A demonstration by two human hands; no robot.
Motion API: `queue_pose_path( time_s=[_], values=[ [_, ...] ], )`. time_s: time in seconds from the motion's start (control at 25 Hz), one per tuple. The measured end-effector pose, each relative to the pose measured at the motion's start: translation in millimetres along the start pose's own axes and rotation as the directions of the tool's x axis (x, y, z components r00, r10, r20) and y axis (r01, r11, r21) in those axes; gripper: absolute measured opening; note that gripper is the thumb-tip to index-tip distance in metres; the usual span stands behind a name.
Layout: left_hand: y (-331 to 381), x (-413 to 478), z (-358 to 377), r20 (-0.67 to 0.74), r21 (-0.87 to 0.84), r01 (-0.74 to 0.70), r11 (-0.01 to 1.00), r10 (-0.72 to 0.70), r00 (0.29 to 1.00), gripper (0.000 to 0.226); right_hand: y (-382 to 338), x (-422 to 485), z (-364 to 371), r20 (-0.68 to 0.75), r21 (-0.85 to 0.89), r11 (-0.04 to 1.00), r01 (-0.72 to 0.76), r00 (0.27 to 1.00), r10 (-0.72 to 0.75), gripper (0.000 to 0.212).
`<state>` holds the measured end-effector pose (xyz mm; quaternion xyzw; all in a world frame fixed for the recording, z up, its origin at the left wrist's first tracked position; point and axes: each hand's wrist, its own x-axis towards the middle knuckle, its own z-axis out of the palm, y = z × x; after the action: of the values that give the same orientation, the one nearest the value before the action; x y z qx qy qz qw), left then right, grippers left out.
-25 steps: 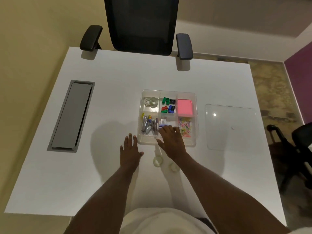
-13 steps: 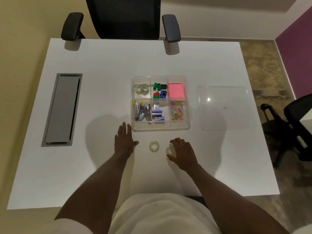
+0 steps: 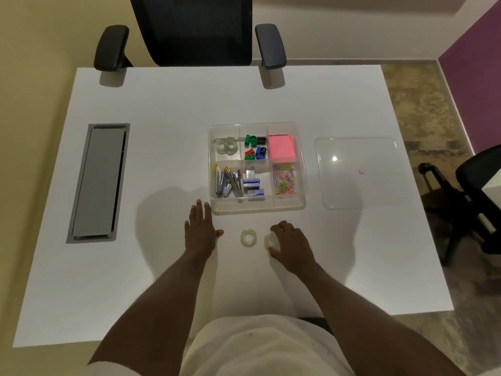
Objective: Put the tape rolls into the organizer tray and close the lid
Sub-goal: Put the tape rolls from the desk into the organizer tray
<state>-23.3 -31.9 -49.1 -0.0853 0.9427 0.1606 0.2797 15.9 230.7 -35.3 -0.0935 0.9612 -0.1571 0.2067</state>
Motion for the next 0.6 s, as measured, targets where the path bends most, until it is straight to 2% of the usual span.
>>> queue_pose_path(
  time_s=[0.24, 0.6],
  values=[
    [-0.6, 1.2, 2.1, -0.005, 0.005, -0.001, 1.000, 0.001, 1.000, 0.097, -23.8, 50.4, -38.5, -0.173, -0.087, 0.981, 0.176, 0.967, -0.189, 0.053],
    [-6.4, 7.4, 9.6, -0.033, 0.006, -0.005, 1.000, 0.005, 0.999, 0.100, -70.2, 177.8, -98.2, -0.277, -0.092, 0.981, 0.172, 0.942, -0.191, 0.050]
  ],
)
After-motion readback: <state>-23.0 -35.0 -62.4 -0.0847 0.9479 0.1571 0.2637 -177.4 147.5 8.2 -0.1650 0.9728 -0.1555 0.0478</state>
